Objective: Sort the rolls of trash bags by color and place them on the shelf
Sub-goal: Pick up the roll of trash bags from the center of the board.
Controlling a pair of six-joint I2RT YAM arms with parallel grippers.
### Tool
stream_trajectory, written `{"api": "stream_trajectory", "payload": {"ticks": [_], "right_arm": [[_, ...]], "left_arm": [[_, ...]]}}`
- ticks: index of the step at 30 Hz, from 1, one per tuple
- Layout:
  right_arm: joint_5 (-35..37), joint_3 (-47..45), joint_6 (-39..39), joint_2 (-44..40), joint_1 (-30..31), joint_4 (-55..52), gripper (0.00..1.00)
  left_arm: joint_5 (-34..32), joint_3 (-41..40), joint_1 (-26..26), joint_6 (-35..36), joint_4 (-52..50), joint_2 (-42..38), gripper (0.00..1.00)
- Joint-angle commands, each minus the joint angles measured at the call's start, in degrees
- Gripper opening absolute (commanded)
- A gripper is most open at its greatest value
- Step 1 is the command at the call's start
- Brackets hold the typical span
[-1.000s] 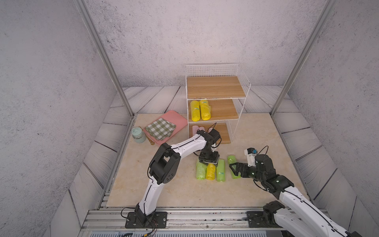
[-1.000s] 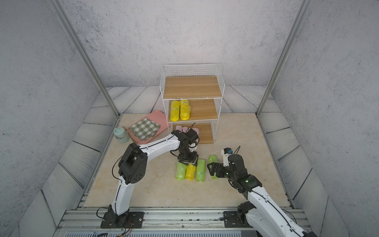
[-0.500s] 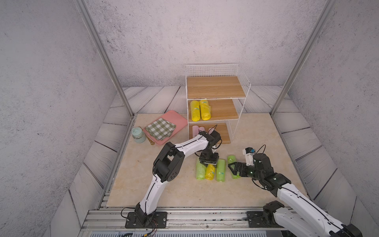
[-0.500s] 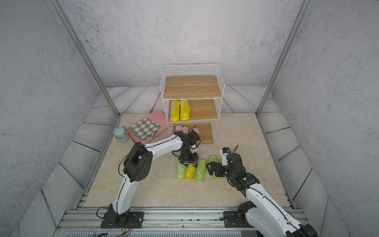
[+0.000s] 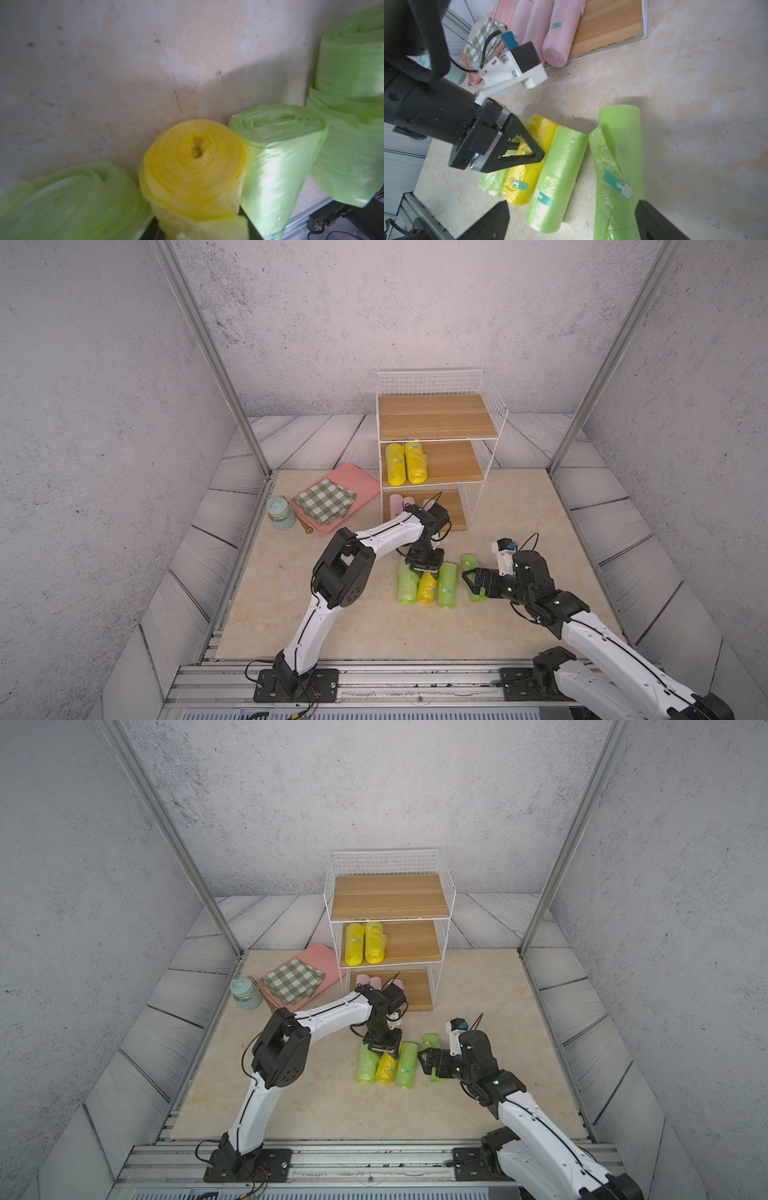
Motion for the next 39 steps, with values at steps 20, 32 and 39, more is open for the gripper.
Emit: {"api": "stream_trajectory", "payload": {"ticks": [20, 32, 39], "right_arm": [[-8.9, 1.0, 0.9, -1.3, -0.2, 8.6, 1.00], [-27.4, 4.2, 1.2, 3.0, -0.1, 25.9, 0.88], [-30.4, 6.5, 5.9, 8.9, -0.1, 34.9, 0.80]], "left_arm": [[17.3, -7.9, 6.3, 6.4, 15.0, -20.1, 0.00], [26.7, -18.9, 12.1, 9.1, 31.8, -32.2, 0.00], [29.3, -21.8, 12.6, 8.8, 40.1, -35.6, 0.00]]}}
